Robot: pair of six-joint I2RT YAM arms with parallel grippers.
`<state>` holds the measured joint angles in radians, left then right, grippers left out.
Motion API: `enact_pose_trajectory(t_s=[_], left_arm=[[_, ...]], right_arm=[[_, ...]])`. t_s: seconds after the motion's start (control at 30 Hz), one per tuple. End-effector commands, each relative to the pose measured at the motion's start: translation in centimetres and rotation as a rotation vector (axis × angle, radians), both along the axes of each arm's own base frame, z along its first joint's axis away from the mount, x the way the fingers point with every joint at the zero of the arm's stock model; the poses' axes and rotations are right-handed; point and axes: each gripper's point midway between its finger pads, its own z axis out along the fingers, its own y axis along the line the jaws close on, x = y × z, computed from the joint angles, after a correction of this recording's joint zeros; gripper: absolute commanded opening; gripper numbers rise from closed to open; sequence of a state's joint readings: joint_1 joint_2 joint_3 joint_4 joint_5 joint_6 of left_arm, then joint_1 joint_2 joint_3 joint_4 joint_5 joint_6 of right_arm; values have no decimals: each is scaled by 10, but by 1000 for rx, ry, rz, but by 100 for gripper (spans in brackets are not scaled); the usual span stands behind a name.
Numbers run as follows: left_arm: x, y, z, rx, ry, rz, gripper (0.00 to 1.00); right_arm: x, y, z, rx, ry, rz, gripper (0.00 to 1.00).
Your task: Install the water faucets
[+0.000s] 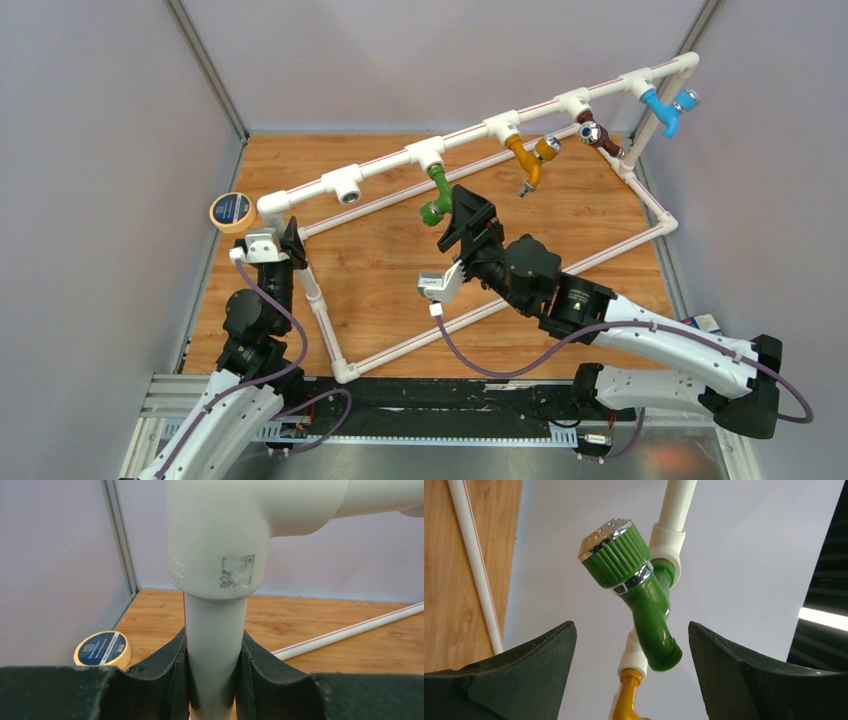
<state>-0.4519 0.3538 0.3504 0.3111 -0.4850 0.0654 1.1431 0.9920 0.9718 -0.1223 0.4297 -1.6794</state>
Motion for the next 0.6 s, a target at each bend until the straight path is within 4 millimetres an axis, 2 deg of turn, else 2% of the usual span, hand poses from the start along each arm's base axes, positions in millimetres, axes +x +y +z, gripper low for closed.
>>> enact_pose_trajectory(t_s=[0.0, 0.17, 0.2, 0.37, 0.43, 0.57], left_arm=[[1, -3, -4, -12, 22, -13, 0], [1, -3, -6, -11, 26, -14, 0], [1, -3, -5, -14, 23, -12, 0], [1, -3, -4, -13, 21, -15, 0], [0, -3, -4, -15, 20, -15, 0], [0, -2, -3, -17, 16, -13, 0]], right_arm=[[6, 5, 39, -69, -152, -29, 87], [15, 20, 34, -88, -167, -43, 84], [18, 24, 28, -109, -163, -45, 82], [28, 28, 26, -54, -157, -66, 75], [33, 27, 25, -12, -140, -82, 68], [43, 24, 19, 137, -66, -121, 45]])
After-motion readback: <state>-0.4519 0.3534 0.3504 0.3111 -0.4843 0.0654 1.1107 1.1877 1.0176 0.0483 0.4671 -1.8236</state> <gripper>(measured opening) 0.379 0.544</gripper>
